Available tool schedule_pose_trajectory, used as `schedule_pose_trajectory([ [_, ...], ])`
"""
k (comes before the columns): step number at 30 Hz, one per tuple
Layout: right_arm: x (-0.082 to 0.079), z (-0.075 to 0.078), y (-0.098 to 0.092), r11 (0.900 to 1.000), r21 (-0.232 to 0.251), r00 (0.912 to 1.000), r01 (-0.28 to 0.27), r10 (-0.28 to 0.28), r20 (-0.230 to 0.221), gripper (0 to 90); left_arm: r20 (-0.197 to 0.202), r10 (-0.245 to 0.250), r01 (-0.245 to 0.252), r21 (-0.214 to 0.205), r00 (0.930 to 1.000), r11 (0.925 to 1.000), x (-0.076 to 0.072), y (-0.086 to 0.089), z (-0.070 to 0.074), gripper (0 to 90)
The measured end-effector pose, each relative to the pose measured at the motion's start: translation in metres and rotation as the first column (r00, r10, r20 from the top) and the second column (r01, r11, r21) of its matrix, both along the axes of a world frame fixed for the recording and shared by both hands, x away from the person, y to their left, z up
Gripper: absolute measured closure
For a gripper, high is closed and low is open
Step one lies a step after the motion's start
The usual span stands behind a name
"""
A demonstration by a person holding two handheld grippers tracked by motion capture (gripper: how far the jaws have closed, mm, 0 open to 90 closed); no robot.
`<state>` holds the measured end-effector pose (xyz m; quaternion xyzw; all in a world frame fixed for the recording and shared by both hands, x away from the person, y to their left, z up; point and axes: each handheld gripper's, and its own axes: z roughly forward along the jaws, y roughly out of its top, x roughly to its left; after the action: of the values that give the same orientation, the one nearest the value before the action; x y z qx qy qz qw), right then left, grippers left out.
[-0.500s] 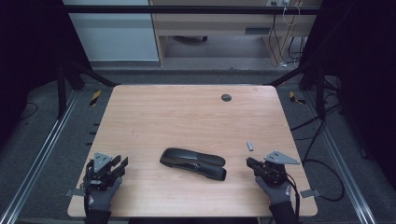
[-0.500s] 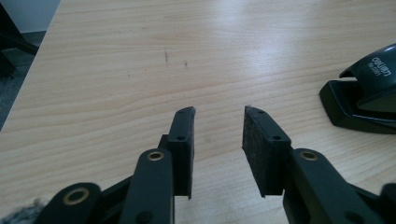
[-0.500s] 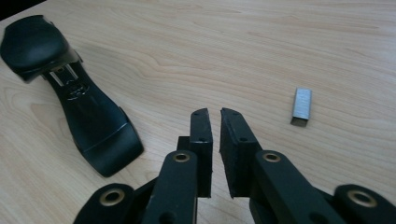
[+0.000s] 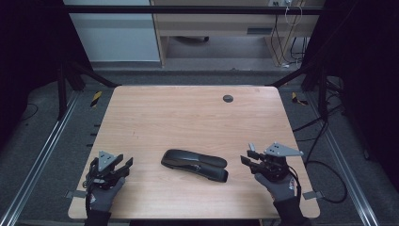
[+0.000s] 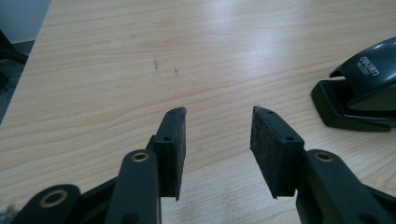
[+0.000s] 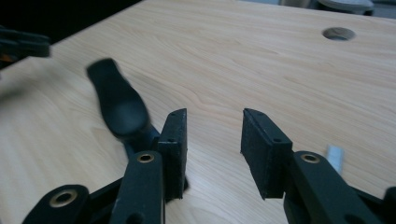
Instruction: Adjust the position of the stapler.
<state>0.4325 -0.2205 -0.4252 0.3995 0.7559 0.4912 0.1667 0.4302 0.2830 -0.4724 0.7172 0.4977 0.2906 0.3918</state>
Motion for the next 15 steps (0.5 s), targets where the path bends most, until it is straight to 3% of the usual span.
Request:
schedule_pose_trajectory([
  [5,-0.004,0.012,0.017,0.9988,0.002,0.9985,-0.05,0.05,0.022,68.7,-0.001,-0.058,0.058,0.018,0.9983,0.9981,0.0,-0.009,0.007,63.6],
  [12,-0.009,0.007,0.026,0.9973,-0.024,0.9974,-0.07,0.07,0.016,89.4,0.02,-0.121,0.12,0.055,0.9924,0.9913,0.008,-0.03,0.027,82.8],
  [15,-0.013,0.005,0.026,0.9967,-0.023,0.9968,-0.078,0.078,0.013,90.0,0.021,-0.14,0.139,0.061,0.9899,0.9885,0.014,-0.038,0.034,89.6],
])
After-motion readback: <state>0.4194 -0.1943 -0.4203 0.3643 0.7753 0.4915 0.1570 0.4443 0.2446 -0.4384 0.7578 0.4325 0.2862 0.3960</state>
